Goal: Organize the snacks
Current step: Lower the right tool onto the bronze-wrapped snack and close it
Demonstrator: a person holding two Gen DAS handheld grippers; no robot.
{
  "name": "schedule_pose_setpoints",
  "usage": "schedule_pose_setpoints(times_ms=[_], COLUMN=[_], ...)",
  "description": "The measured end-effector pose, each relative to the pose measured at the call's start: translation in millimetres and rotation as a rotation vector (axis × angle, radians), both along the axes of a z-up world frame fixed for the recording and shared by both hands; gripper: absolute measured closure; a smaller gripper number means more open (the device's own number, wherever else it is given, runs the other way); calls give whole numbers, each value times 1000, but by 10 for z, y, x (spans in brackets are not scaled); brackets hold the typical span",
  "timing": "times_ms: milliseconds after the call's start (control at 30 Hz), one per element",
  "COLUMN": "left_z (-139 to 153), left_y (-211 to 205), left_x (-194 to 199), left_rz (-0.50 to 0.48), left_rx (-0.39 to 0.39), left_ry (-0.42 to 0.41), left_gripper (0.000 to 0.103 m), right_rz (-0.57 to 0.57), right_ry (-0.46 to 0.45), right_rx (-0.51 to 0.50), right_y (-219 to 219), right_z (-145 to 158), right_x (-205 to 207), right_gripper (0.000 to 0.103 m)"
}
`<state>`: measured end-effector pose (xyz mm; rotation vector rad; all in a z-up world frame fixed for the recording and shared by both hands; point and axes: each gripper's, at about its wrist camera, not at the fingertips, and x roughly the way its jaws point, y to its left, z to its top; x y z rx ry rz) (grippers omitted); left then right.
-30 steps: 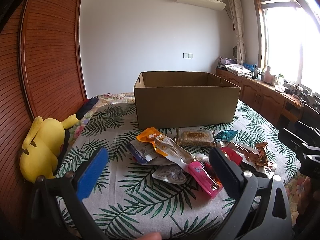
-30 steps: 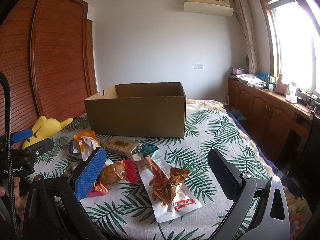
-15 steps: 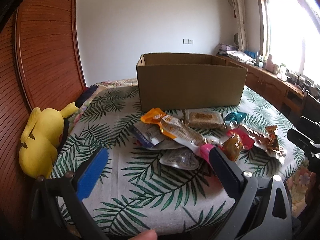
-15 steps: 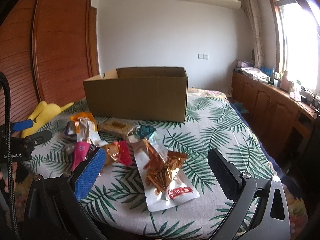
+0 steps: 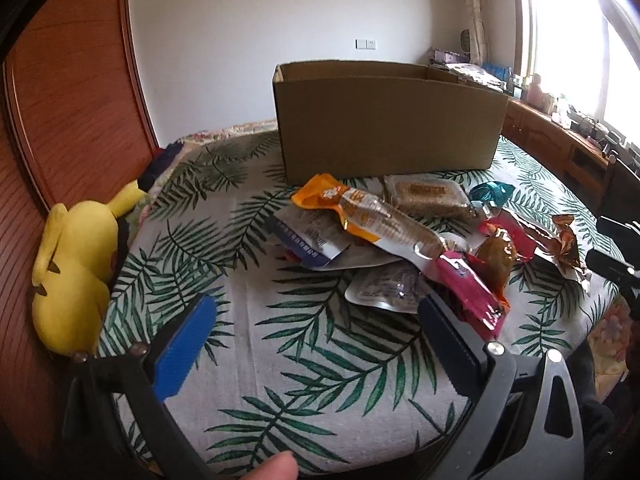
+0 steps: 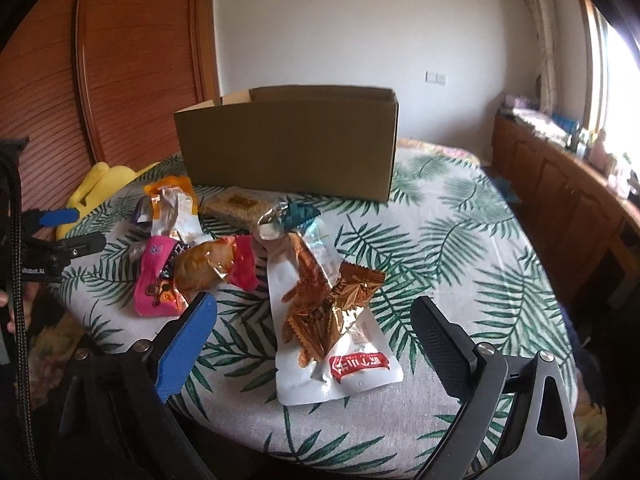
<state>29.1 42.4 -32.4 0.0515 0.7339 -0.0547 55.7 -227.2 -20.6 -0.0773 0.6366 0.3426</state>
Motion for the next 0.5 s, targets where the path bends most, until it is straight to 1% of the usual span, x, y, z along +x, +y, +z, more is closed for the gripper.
schedule_pose_setpoints(times_ms=[100,200,300,367,400,500], left_z=[-45,-89,-119,-125,-121,-112], left_y=[19,38,52,66,76,126], left_x=[56,118,174,203,219,281], left_rz=[-3,-13,-17,-15,-14,-16], left_rx=[-9,-16,-19,-27,-34,-73], left_ry=[27,51,71,76,79,90], left_gripper=[1,1,1,1,1,1], right_rz=[16,39,61,62,58,48], right_ry=[45,80,124,144,155,178], right_rx=[13,-3,18,47,58,87], right_y=[-51,-58,-88,-125,-143,-181], right_z=[-35,-86,-128,-142,-154,-181], right_x=[116,219,314,368,394,442], right_gripper=[7,10,15,22,24,35])
